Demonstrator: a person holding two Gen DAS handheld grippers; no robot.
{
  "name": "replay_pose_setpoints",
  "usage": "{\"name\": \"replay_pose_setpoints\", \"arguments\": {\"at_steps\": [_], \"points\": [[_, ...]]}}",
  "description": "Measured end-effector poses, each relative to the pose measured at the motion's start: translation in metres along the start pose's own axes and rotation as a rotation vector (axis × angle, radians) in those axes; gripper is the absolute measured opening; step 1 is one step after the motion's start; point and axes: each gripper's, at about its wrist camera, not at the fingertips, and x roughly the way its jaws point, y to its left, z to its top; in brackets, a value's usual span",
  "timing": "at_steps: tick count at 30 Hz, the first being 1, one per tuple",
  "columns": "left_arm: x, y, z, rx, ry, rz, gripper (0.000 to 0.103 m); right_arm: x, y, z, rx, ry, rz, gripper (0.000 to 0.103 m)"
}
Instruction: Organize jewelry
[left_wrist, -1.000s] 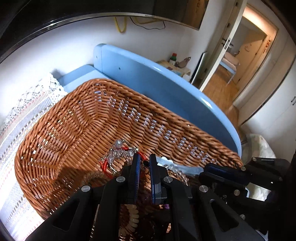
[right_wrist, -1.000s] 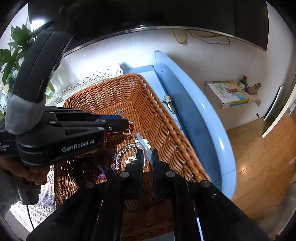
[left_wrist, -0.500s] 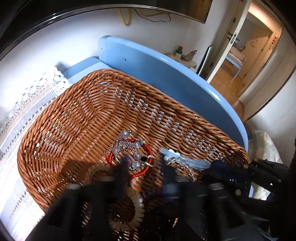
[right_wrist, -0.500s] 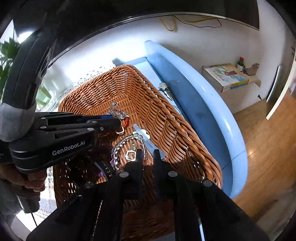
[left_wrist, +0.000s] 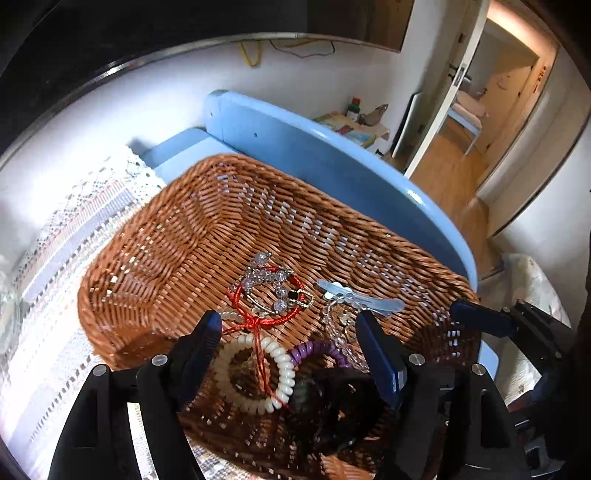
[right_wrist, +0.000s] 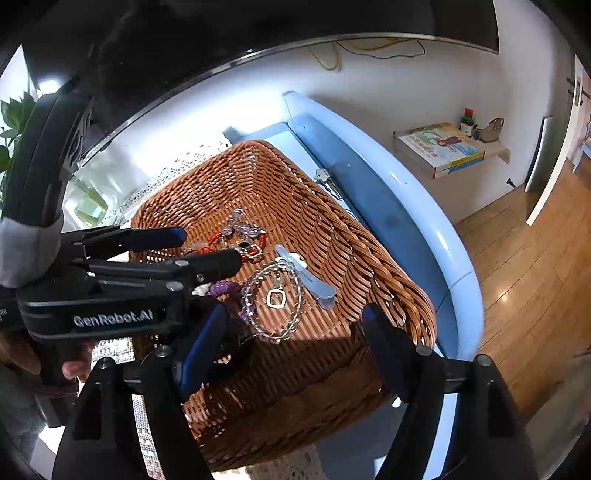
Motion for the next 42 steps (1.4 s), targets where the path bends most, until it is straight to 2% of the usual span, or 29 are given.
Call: {"name": "replay_pose_setpoints", "arguments": {"at_steps": [6,10,14,16,19,23,27,33,36,38,40,42], "points": [[-0.022,-0.005,-0.003,-0.007,-0.004,-0.003,0.076,-0.015,0.011,-0.001,0.014,-0.029,-0.024,0.083],[-0.049,-0.003,-0.001,-0.094,0.021,-0.034,0.076,-0.036,0.020,0.005,0.030,-0.053,-0.053,0.083],[-0.093,0.001,0.002,-0.200,0.003,-0.045,0.076,-0.070,0.025,0.017,0.087,-0.104,-0.107,0.083],[-0.118,0.001,0.007,-0.235,-0.012,0.012,0.076,-0.089,0.027,0.027,0.140,-0.103,-0.104,0.084],[-0.151,0.001,0.009,-0.249,-0.036,0.105,0.076,-0.114,0.034,0.040,0.169,-0.111,-0.156,0.085],[-0.186,0.002,0.006,-0.292,-0.067,0.204,0.076,-0.141,0.048,0.056,0.139,-0.090,-0.232,0.085],[-0.190,0.004,0.002,-0.266,-0.045,0.265,0.076,-0.154,0.065,0.062,0.061,-0.041,-0.290,0.086],[-0.190,0.007,-0.012,-0.282,-0.033,0.233,0.076,-0.159,0.077,0.060,0.034,-0.024,-0.291,0.086],[-0.188,0.004,-0.017,-0.274,-0.039,0.227,0.076,-0.153,0.074,0.058,0.070,0.016,-0.222,0.086],[-0.190,0.005,-0.020,-0.311,-0.059,0.200,0.076,-0.148,0.071,0.057,0.095,0.067,-0.176,0.086],[-0.190,0.005,-0.022,-0.327,-0.081,0.219,0.076,-0.143,0.072,0.055,0.086,0.105,-0.133,0.086],[-0.189,0.003,-0.022,-0.323,-0.090,0.250,0.076,-0.142,0.076,0.053,0.070,0.101,-0.155,0.086]]}}
